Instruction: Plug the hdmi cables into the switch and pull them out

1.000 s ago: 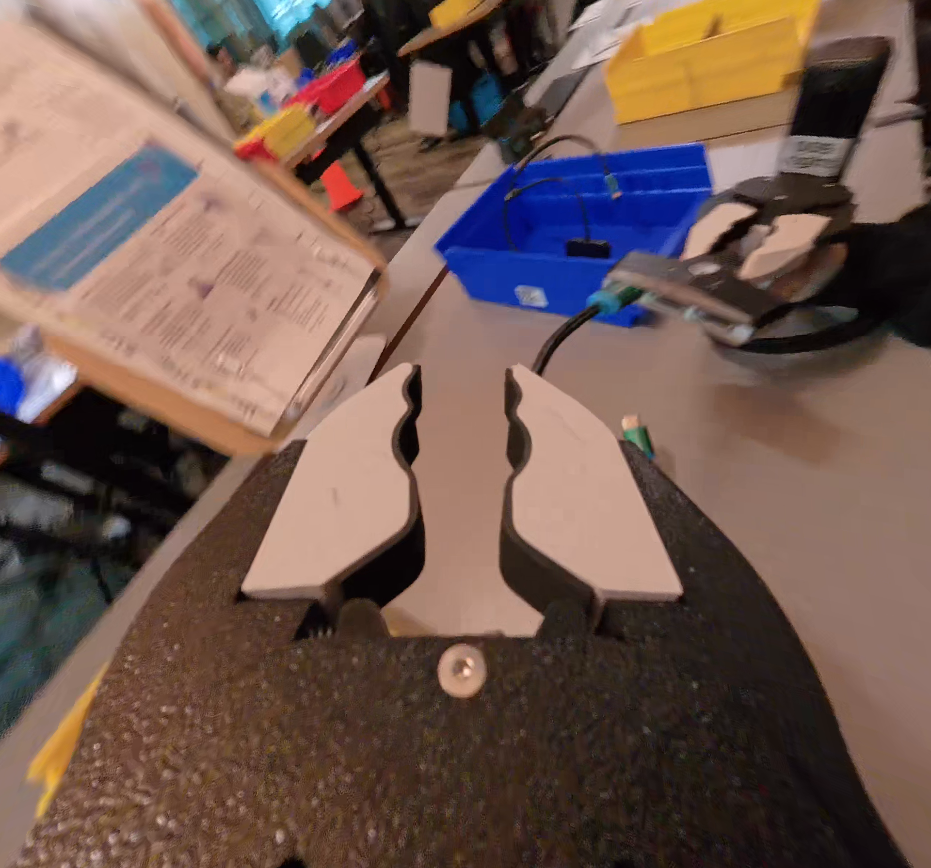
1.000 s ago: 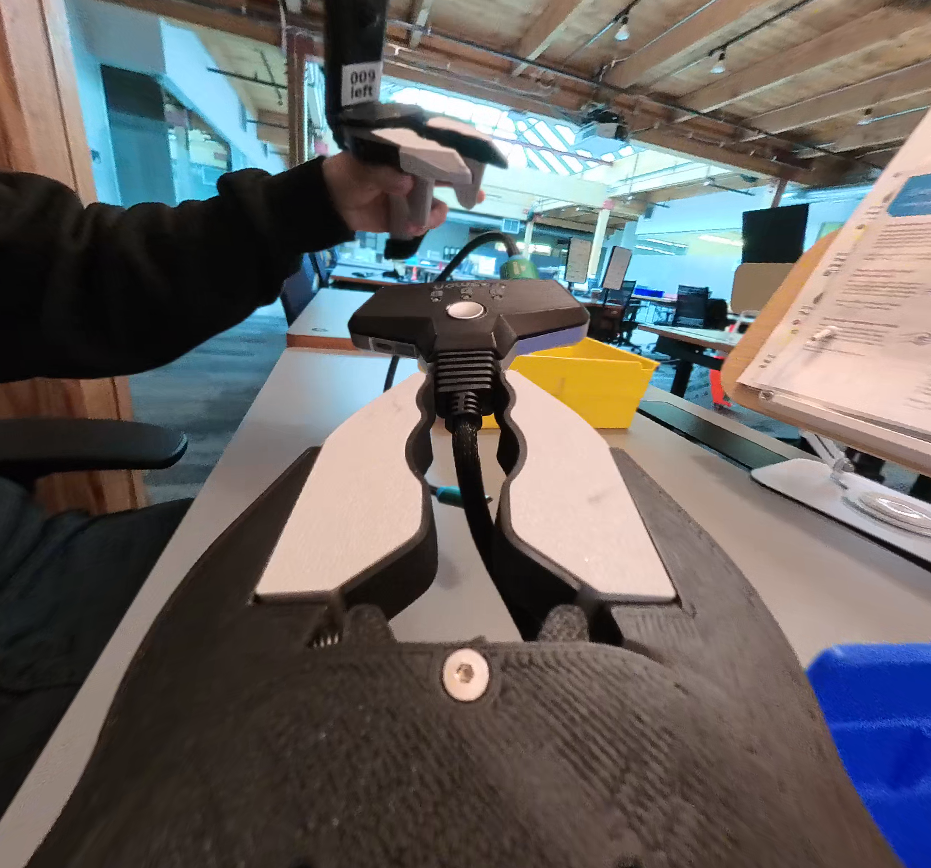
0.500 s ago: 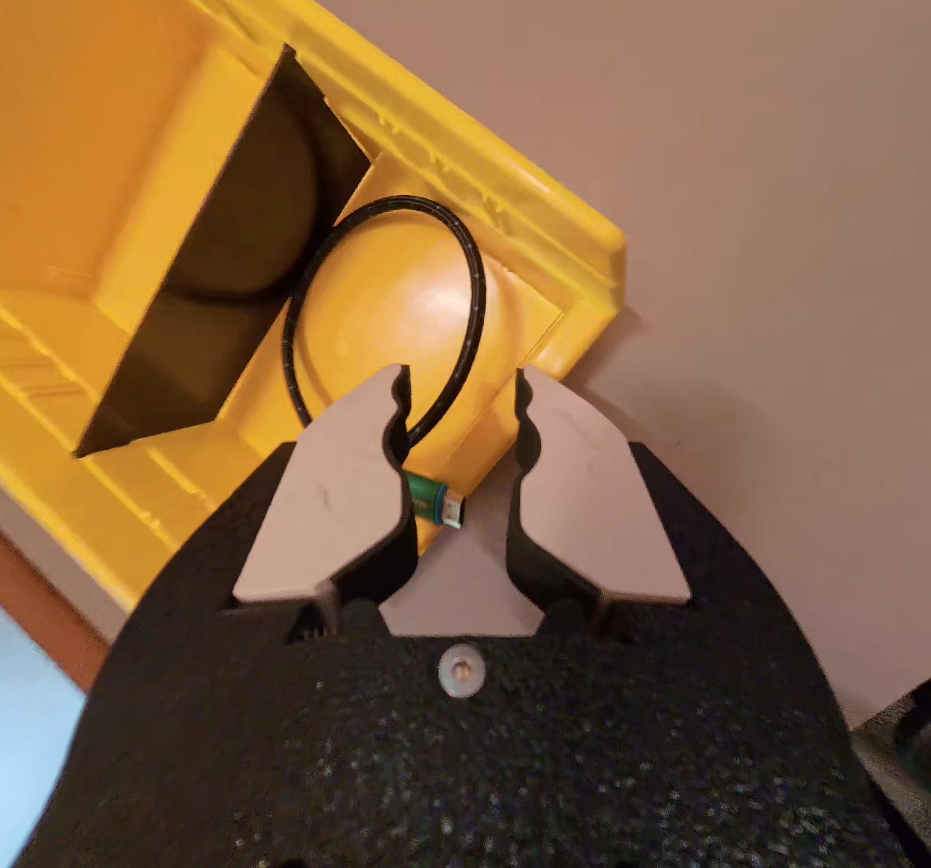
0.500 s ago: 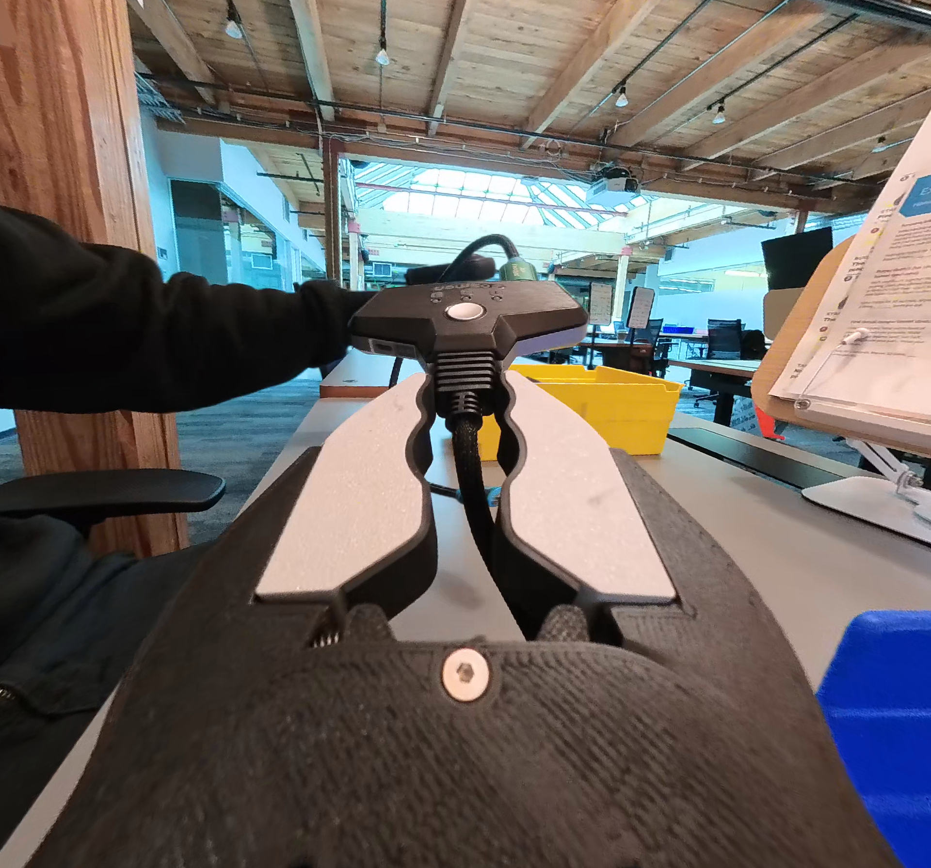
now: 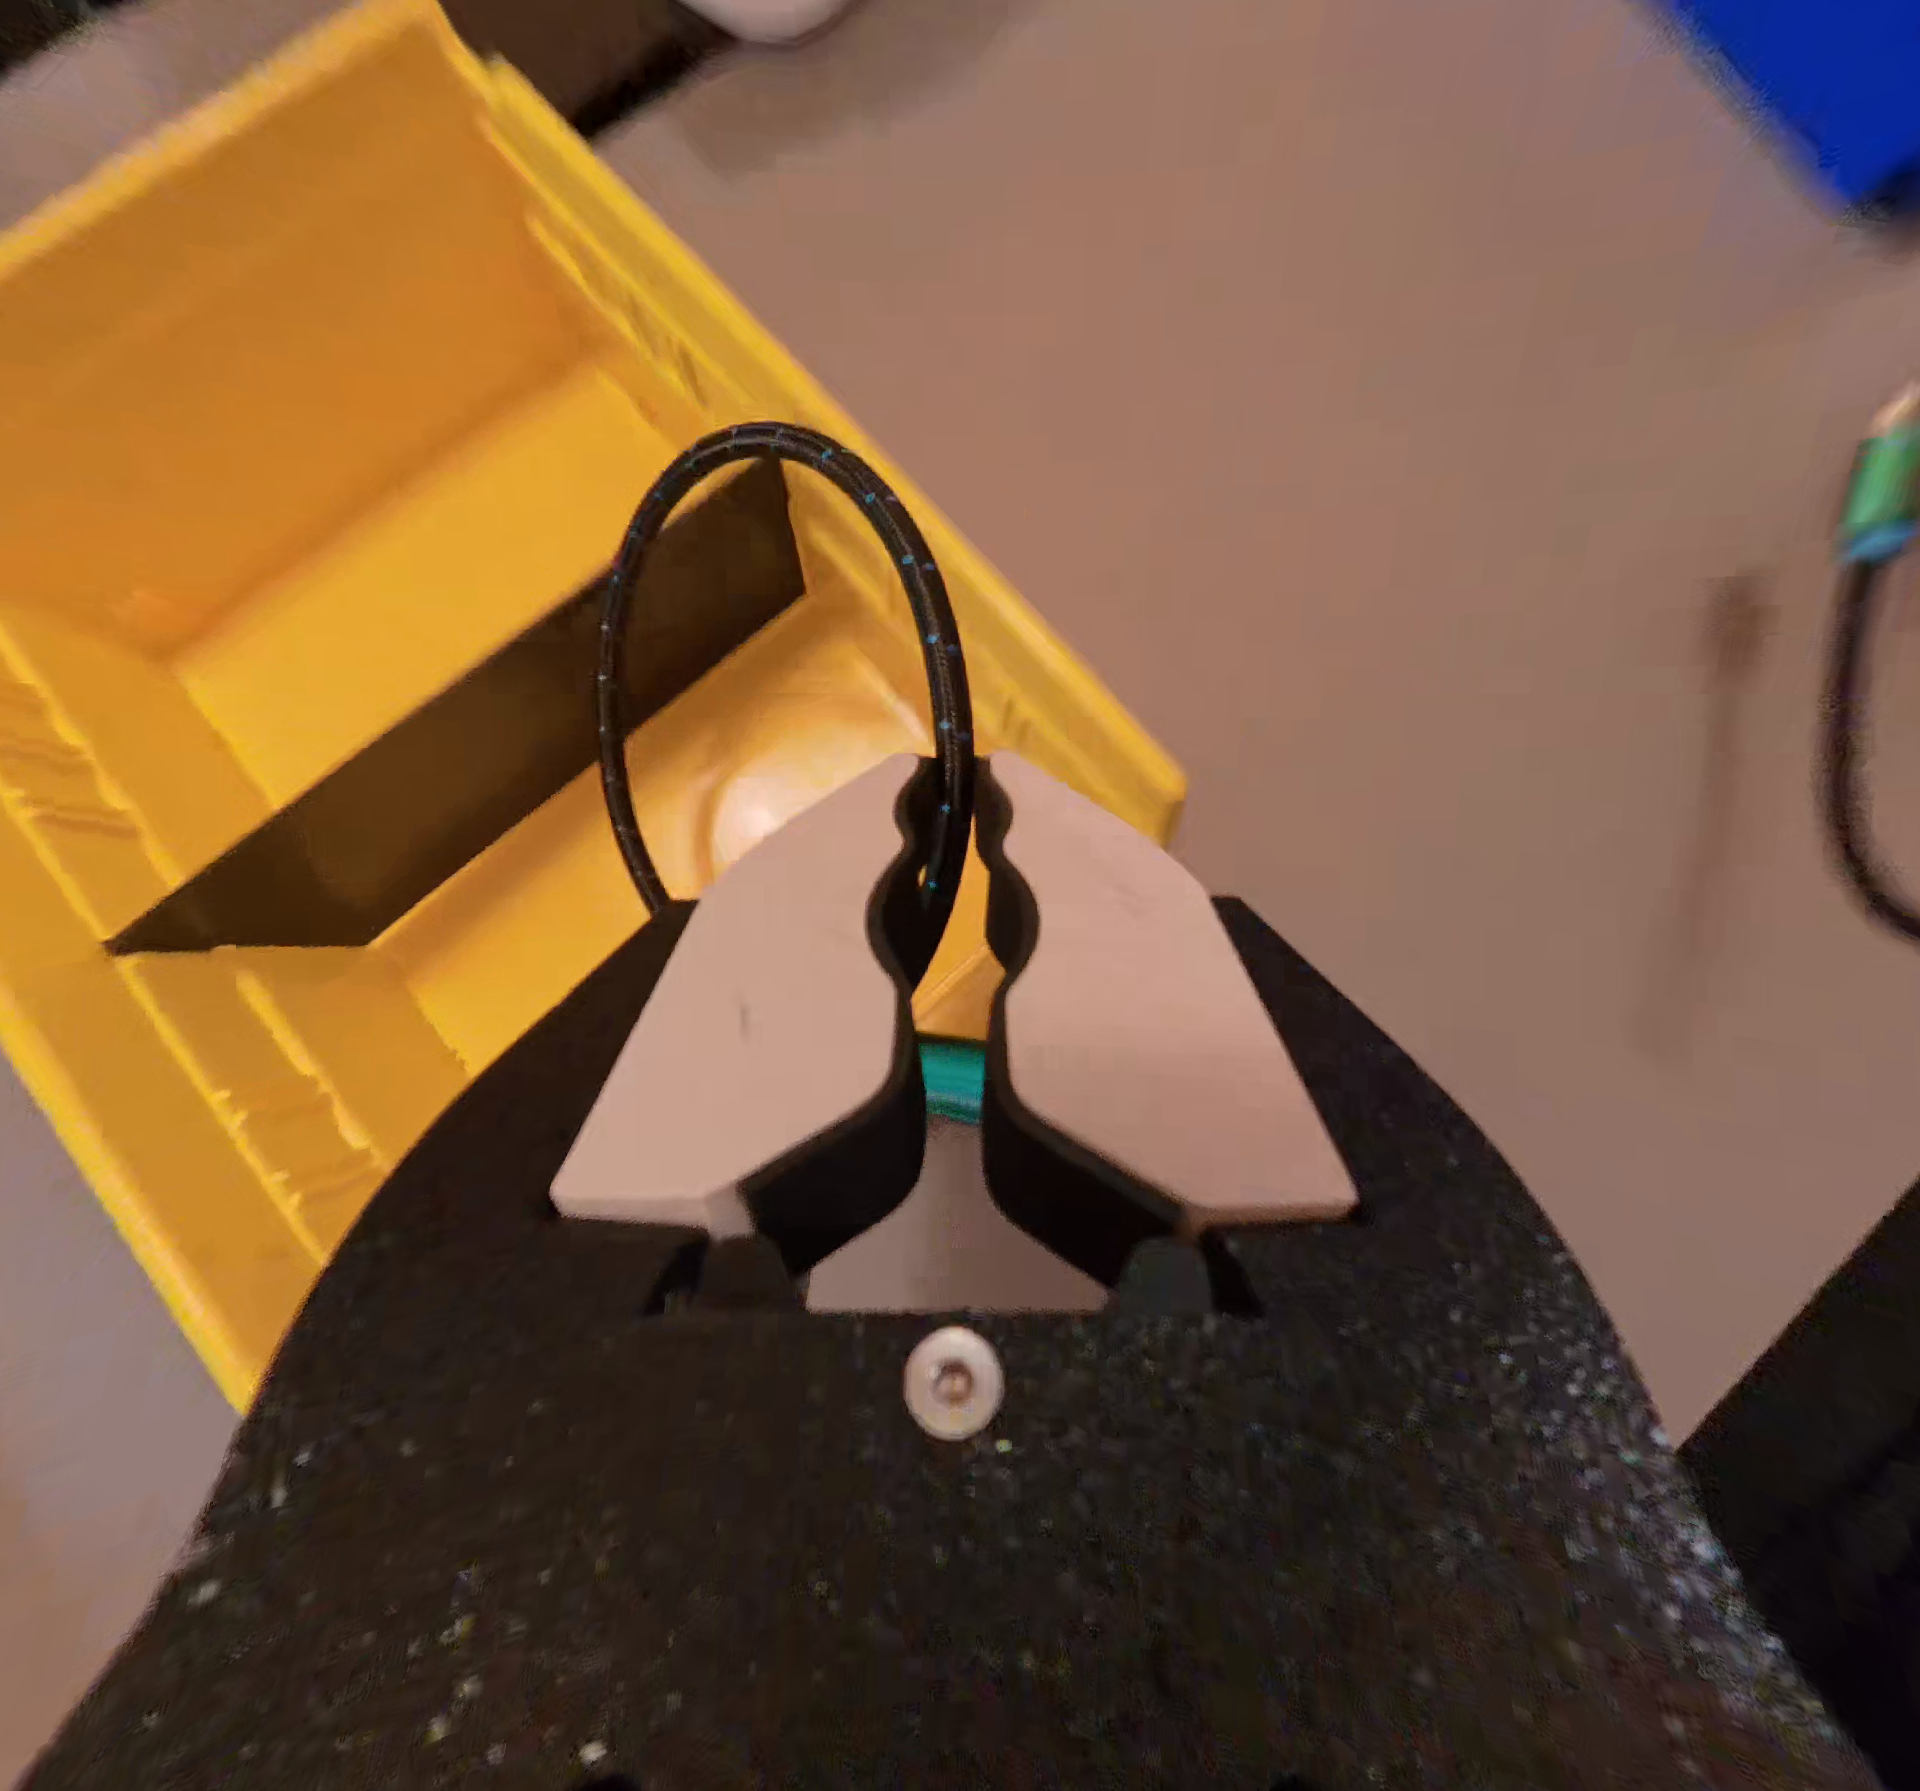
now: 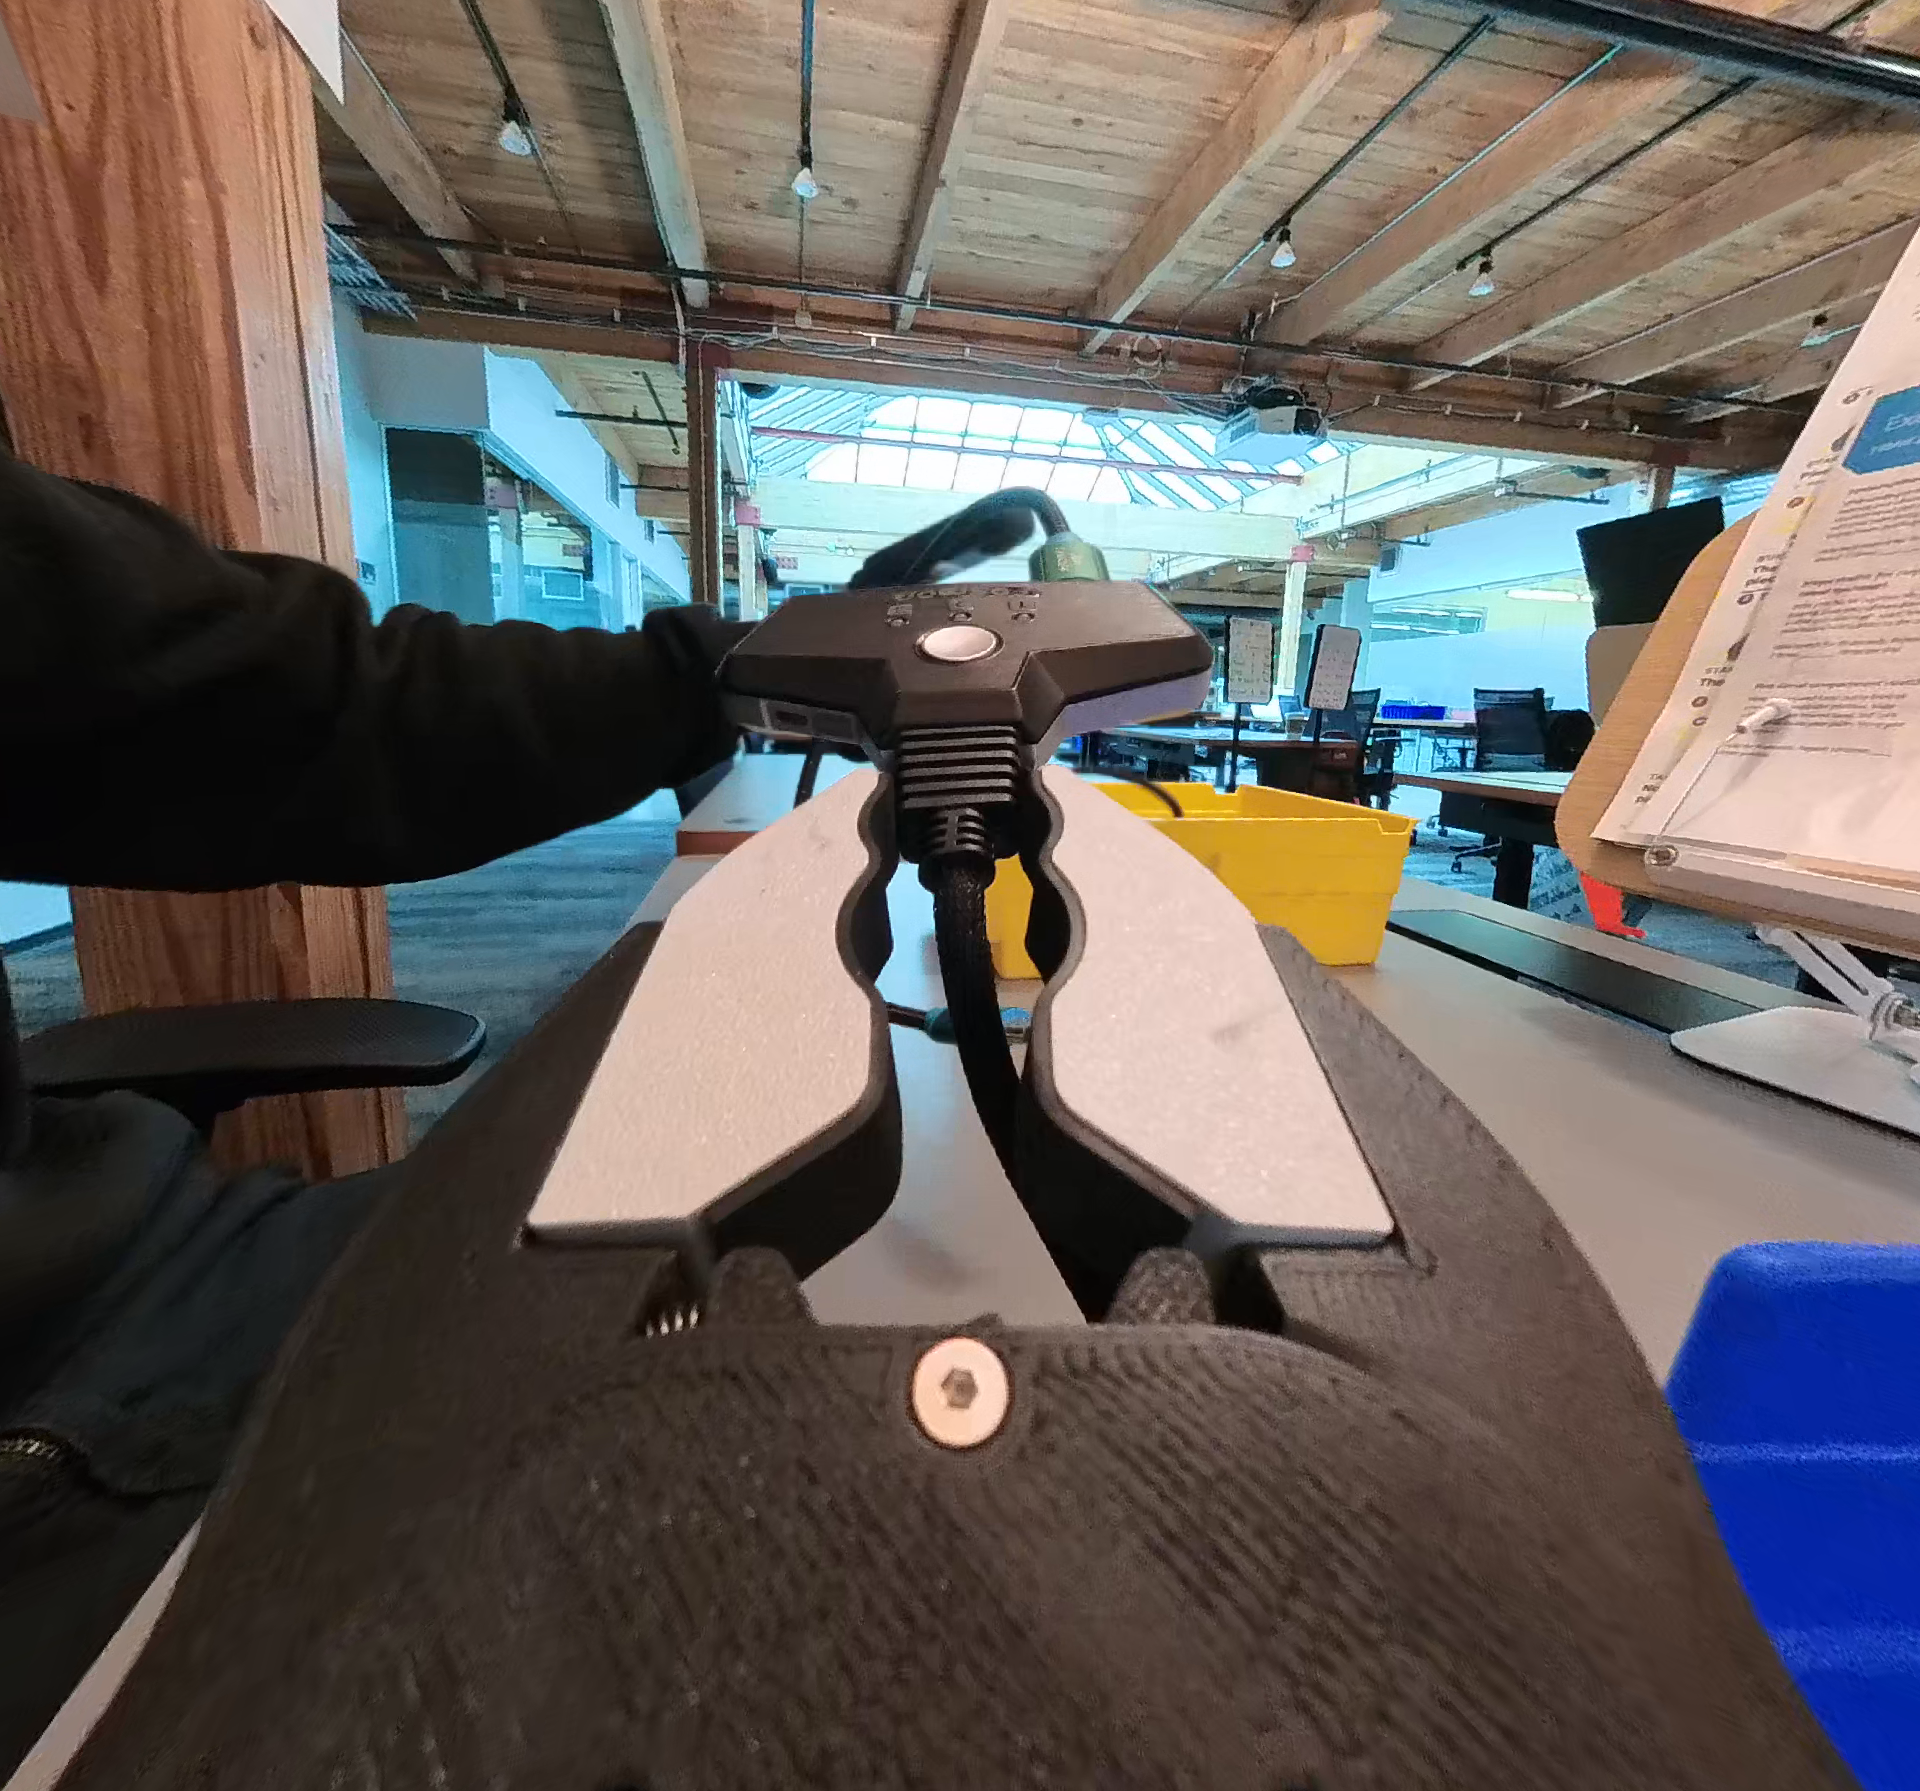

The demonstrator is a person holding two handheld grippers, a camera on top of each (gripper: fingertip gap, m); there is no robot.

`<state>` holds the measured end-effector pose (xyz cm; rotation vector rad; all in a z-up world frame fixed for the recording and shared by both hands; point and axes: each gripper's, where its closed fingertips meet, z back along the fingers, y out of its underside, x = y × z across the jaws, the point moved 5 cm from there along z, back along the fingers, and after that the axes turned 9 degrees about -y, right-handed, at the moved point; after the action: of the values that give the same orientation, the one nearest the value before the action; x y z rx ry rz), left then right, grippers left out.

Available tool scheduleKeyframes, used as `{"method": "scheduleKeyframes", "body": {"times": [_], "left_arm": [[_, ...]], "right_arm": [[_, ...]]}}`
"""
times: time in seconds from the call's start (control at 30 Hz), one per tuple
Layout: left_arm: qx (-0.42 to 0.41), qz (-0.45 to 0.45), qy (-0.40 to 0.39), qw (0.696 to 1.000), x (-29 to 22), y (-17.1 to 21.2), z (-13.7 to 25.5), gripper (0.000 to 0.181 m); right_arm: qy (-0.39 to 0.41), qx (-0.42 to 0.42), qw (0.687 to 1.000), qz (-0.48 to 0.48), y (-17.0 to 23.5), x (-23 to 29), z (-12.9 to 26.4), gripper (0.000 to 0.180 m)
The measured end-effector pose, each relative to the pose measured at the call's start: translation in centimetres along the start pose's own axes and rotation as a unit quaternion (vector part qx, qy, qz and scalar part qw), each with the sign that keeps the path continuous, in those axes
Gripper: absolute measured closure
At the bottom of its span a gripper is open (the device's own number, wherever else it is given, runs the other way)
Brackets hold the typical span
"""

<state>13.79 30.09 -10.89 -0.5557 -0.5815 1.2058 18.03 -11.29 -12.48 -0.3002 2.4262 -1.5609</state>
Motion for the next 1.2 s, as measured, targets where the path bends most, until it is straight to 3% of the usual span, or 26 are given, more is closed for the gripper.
{"method": "scheduleKeyframes", "body": {"times": [0.03,0.17,0.33,0.43,0.53,0.6,0.67,0.8,0.87,1.07,1.2], "left_arm": [[-0.029,0.025,0.003,0.999,-0.1,-0.9,1.1,0.175],[-0.157,0.125,0.016,0.98,-1.6,-3.7,5.5,0.175],[-0.32,0.216,0.136,0.912,-6.7,-4.9,8.8,0.174],[-0.328,0.27,0.289,0.858,-11.1,-4.0,8.7,0.175],[-0.292,0.352,0.431,0.778,-14.4,-2.1,6.9,0.175],[-0.248,0.394,0.469,0.751,-15.7,-0.4,4.5,0.175],[-0.216,0.411,0.463,0.755,-16.5,1.3,2.1,0.174],[-0.19,0.378,0.4,0.813,-16.8,3.4,-0.1,0.174],[-0.193,0.384,0.368,0.824,-15.9,3.8,-0.1,0.175],[-0.16,0.365,0.14,0.906,-11.3,7.9,-0.6,0.168],[-0.119,0.266,0.073,0.954,-12.0,10.5,-0.1,0.147]], "right_arm": [[0.001,-0.004,1.0,0.0,-0.1,0.0,0.1,0.157],[0.004,-0.025,1.0,-0.003,-0.6,-0.2,0.5,0.157],[0.005,-0.052,0.999,-0.006,-1.1,-0.2,1.0,0.157],[-0.001,-0.07,0.998,-0.006,-1.6,-0.1,1.3,0.157],[-0.016,-0.1,0.995,-0.006,-2.3,0.3,1.8,0.157],[-0.024,-0.118,0.993,-0.011,-2.6,0.4,2.1,0.157],[-0.031,-0.13,0.991,-0.01,-2.9,0.5,2.4,0.157],[-0.03,-0.13,0.991,-0.011,-2.9,0.5,2.4,0.157],[-0.032,-0.121,0.992,-0.012,-2.7,0.5,2.2,0.157],[-0.038,-0.097,0.995,-0.011,-2.2,0.6,1.7,0.157],[-0.037,-0.1,0.994,-0.013,-2.3,0.6,1.8,0.157]]}}
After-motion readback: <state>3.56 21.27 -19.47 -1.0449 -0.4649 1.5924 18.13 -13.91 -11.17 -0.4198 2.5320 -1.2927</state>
